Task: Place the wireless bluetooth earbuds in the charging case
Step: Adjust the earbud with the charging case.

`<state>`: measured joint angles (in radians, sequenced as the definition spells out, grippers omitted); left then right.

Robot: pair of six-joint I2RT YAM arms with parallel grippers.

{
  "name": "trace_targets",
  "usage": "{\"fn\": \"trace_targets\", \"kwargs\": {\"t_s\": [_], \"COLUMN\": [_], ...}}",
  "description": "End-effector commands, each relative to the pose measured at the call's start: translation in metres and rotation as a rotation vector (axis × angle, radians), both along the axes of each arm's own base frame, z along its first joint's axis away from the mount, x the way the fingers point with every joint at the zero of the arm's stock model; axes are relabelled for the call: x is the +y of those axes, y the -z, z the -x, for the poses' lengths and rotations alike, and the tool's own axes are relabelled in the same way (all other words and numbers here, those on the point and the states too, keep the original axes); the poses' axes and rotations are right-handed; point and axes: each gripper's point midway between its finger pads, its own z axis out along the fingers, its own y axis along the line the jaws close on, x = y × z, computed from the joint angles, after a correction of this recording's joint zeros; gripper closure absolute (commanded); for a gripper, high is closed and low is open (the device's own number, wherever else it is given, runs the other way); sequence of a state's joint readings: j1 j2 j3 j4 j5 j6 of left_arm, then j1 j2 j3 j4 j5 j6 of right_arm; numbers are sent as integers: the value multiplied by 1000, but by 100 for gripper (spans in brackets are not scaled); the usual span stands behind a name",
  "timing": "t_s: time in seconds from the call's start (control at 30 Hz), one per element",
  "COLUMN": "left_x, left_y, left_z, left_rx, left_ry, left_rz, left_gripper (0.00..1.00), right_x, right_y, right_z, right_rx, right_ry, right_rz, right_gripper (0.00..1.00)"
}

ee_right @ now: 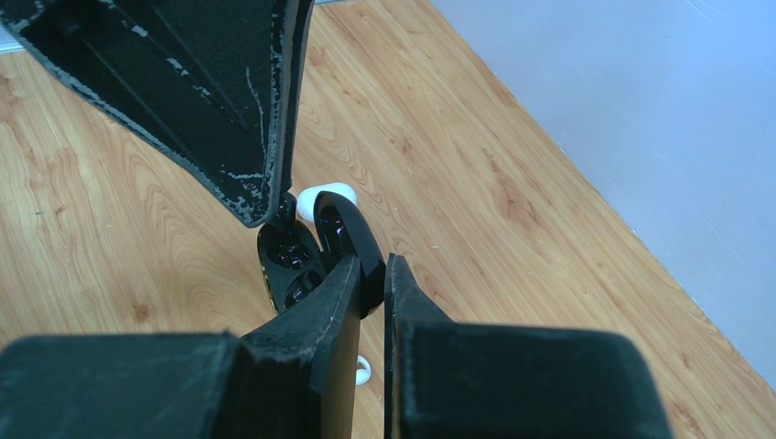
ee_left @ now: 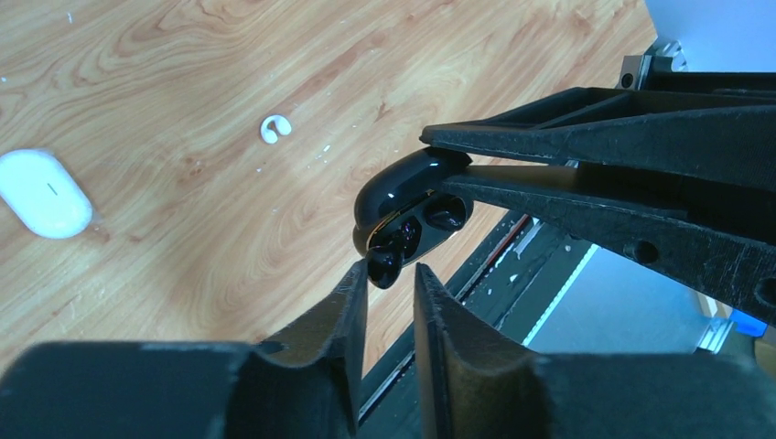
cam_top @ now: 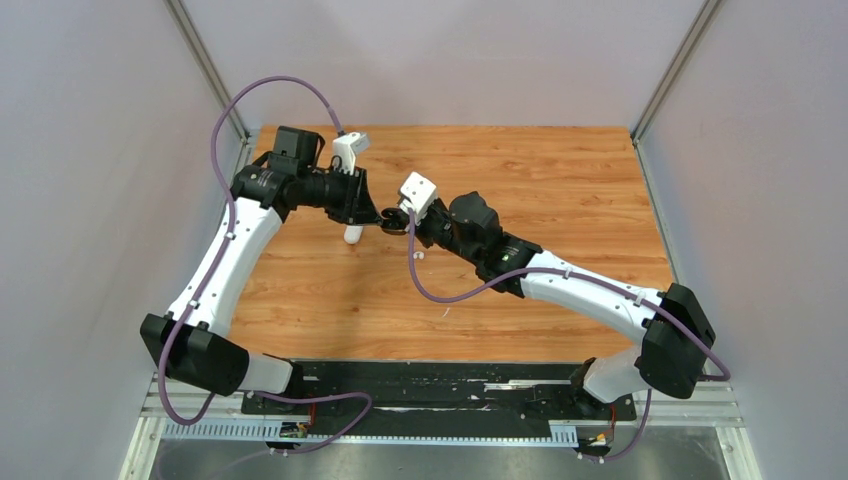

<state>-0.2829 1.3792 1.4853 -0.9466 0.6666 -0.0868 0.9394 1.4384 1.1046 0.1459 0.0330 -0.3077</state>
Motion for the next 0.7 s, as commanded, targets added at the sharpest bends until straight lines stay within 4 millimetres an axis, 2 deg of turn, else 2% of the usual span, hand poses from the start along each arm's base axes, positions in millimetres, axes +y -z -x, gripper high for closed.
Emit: {"fn": "trace_targets", "kwargs": {"t_s": [0.0,0.3,0.43,0.53,0.67], "left_x": [-11,-11,-7,-3,-7], "left_y": [-17,-18,-15,-15,-21], "left_z": [11,14,12,6,3], "left_rx": [-44,-47,-47,-64,-71], "left_ry": [68,77,53,25,43], "left_rz": [21,12,-16,-38,-21], "left_gripper": [66,63,58,51,49], "right_x": [5,4,1,1,0], "right_y": [-18,-17,-19,-20,-19], "right_z": [-3,-4,-7,-6,-5], "right_rx": [-16,-11,-5,-4,-1], "right_ry": [0,7,23,17,16], "right_rz": [-59,-59,-69,-74,-74], "right_gripper": [100,100,100,100,100]}}
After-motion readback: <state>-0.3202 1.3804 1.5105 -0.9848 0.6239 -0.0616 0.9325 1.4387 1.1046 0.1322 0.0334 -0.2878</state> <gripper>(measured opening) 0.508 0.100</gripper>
